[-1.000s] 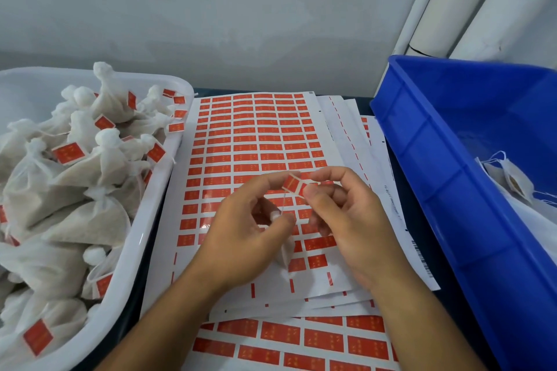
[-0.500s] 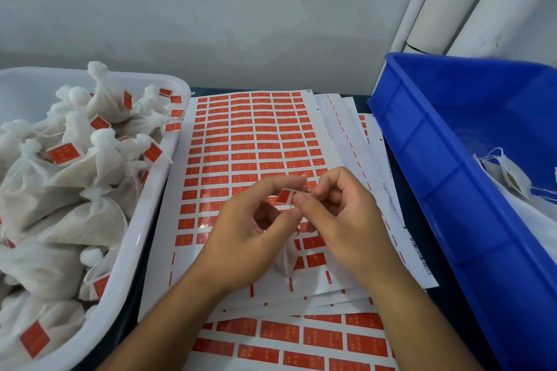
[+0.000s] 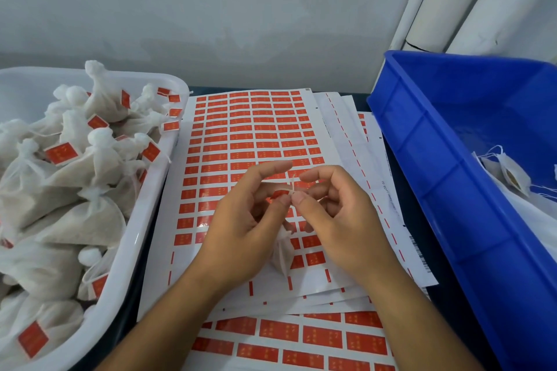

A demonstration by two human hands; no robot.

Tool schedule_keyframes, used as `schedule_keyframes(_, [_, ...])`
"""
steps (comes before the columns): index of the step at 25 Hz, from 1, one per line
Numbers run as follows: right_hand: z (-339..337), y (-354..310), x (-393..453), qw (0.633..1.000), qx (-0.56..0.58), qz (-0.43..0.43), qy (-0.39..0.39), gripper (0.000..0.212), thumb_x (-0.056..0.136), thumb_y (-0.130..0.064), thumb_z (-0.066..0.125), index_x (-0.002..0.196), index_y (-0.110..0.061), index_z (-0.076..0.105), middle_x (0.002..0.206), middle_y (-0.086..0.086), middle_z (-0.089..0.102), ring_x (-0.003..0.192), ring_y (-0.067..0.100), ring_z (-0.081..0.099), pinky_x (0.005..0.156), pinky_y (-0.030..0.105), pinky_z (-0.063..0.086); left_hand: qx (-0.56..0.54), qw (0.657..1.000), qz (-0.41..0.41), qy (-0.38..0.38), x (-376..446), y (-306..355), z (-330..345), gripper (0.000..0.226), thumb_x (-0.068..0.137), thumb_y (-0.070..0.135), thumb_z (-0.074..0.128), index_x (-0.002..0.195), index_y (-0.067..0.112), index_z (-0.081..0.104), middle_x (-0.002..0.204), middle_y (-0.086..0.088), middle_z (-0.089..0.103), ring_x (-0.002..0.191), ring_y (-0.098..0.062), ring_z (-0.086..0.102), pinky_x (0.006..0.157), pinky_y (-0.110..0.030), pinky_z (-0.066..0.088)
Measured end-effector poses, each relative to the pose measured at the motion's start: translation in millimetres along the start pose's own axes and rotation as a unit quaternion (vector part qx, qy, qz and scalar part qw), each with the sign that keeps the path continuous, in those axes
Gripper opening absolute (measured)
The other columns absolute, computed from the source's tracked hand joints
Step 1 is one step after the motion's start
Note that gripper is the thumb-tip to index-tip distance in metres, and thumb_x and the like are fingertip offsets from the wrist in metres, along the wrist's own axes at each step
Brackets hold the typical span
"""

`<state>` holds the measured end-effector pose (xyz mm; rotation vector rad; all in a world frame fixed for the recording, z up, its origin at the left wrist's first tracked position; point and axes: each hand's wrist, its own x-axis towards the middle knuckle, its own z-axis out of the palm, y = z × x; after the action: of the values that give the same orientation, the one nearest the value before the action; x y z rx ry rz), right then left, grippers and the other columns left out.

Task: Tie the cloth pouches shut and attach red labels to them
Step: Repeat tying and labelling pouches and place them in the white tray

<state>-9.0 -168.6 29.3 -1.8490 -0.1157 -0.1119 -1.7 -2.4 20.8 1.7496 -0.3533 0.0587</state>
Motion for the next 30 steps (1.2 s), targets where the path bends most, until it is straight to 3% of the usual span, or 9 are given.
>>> schedule_keyframes(4, [1, -2, 0, 1.0, -0.015, -0.019, -0.011, 0.012, 0.094, -0.043, 0.066, 0.106, -0.046, 0.066, 0.102, -0.024, 0.069, 0.102, 0.002, 0.066, 0.078, 0.014, 0.057, -0.004, 1.0, -0.001, -0.003, 0, 1, 0, 0.041, 0.1, 0.013, 0.06, 0.134, 0.036, 0.055, 0.105, 0.017, 0.075, 0.095, -0.012, 0.074, 0.073, -0.02, 0.06])
schedule_keyframes(10, [1, -4, -1, 1.0, -0.012, -0.009, 0.007, 0.011, 0.093, -0.034, 0.073, 0.095, -0.044, 0.069, 0.107, -0.025, 0.068, 0.102, -0.003, 0.064, 0.076, 0.005, 0.051, 0.007, 1.0, -0.011, -0.009, -1, 1, 1, 0.039, 0.101, 0.019, 0.061, 0.133, 0.04, 0.054, 0.103, 0.019, 0.073, 0.087, -0.013, 0.074, 0.069, -0.021, 0.06])
schedule_keyframes(16, [3, -5, -2, 1.0, 0.008, -0.021, 0.02, 0.006, 0.097, -0.033, 0.067, 0.1, -0.038, 0.067, 0.099, -0.022, 0.07, 0.101, 0.003, 0.068, 0.084, 0.013, 0.055, 0.024, 0.999, -0.021, -0.019, -1, 1, 0, 0.041, 0.093, 0.046, 0.063, 0.132, 0.052, 0.049, 0.104, 0.024, 0.064, 0.093, -0.008, 0.069, 0.069, -0.019, 0.058])
schedule_keyframes(22, [7, -6, -4, 0.995, 0.046, -0.01, 0.087, 0.008, 0.095, -0.032, 0.071, 0.1, -0.038, 0.069, 0.096, -0.019, 0.073, 0.097, 0.005, 0.071, 0.076, 0.013, 0.056, 0.076, 0.997, 0.0, -0.002, -2, -6, 5, 0.047, 0.095, 0.033, 0.067, 0.129, 0.059, 0.046, 0.105, 0.021, 0.061, 0.1, -0.006, 0.063, 0.074, -0.018, 0.059])
schedule_keyframes(27, [12, -9, -6, 0.98, 0.155, 0.033, 0.12, 0.015, 0.092, -0.033, 0.075, 0.099, -0.041, 0.065, 0.101, -0.012, 0.076, 0.099, 0.011, 0.074, 0.082, 0.028, 0.063, 0.079, 0.99, 0.038, 0.109, -6, -1, 15, 0.045, 0.088, 0.04, 0.07, 0.123, 0.057, 0.047, 0.1, 0.025, 0.056, 0.092, -0.009, 0.061, 0.065, -0.013, 0.052])
schedule_keyframes(30, [16, -10, -8, 0.978, 0.157, 0.041, 0.131, 0.014, 0.091, -0.034, 0.075, 0.1, -0.036, 0.065, 0.101, -0.009, 0.077, 0.098, 0.012, 0.075, 0.083, 0.028, 0.063, 0.113, 0.978, 0.085, 0.154, -6, 2, 18, 0.029, 0.089, 0.043, 0.071, 0.109, 0.052, 0.052, 0.099, 0.026, 0.053, 0.089, -0.006, 0.058, 0.066, -0.01, 0.049])
